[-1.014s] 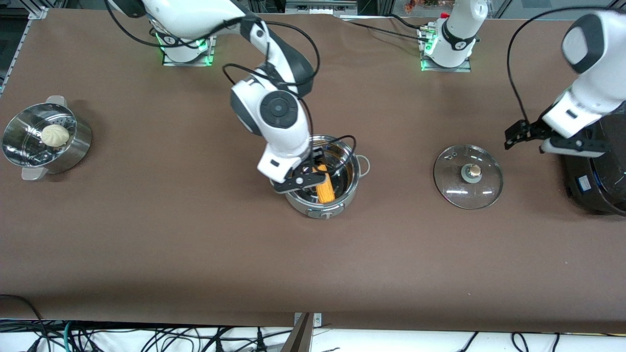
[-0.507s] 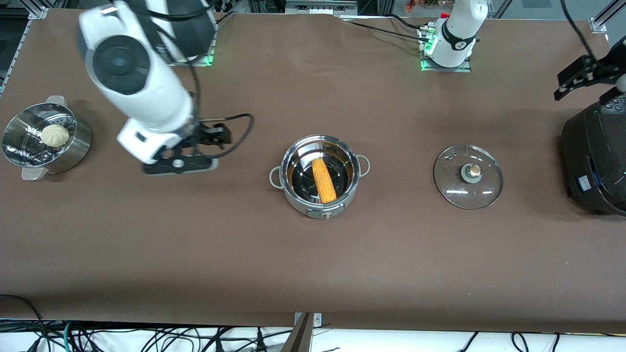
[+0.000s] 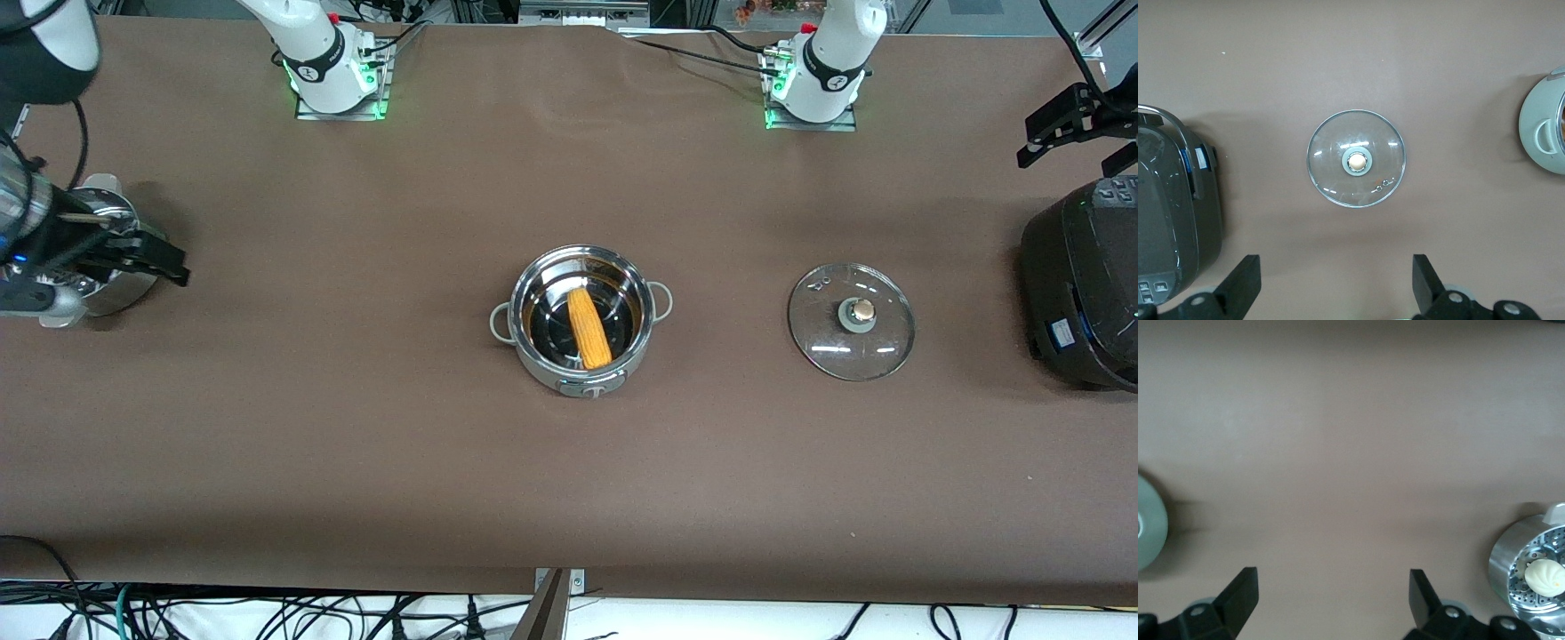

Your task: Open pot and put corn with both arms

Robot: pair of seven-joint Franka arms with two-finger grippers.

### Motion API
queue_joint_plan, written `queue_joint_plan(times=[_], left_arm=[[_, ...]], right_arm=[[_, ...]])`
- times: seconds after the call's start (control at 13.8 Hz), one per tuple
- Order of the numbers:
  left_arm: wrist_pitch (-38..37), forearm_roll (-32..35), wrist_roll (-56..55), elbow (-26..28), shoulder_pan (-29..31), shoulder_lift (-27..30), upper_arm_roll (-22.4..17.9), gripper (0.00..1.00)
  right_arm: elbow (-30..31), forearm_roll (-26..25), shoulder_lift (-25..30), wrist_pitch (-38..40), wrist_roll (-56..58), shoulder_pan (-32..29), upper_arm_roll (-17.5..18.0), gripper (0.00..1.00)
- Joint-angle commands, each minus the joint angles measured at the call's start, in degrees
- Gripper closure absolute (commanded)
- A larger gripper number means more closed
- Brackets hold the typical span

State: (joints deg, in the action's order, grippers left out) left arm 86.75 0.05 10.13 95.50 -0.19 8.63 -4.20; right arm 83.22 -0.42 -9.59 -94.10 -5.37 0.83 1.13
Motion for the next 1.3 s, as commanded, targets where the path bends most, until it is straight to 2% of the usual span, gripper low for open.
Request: queue_joint_plan(times=[0.0, 0.29, 0.58, 0.87, 1.23], left_arm=[[-1.50, 0.92, 0.16, -2.24, 0.37, -0.90, 0.42, 0.00], [-1.59, 0.92, 0.16, -2.24, 0.37, -0.90, 0.42, 0.00], [-1.76, 0.92, 0.16, -2.16, 0.37, -0.81, 0.42, 0.00], [-2.11, 0.92, 0.16, -2.16, 0.37, -0.81, 0.42, 0.00], [-2.20, 0.92, 0.16, -2.16, 0.46, -0.81, 0.34, 0.00]], right_arm=[[10.98, 1.72, 9.39, -2.85, -0.60, -0.30, -1.73, 0.00], [13.80, 1.82, 10.29, -2.15, -0.34, -0.30, -4.02, 0.00], [16.26, 1.47, 11.61, -2.15, -0.43, 0.05, -4.20, 0.00], [12.32, 1.29, 6.96, -0.83, 6.95, -0.13, -4.20, 0.00], [12.05, 1.21, 6.51, -0.91, 6.87, -0.22, -4.29, 0.00]])
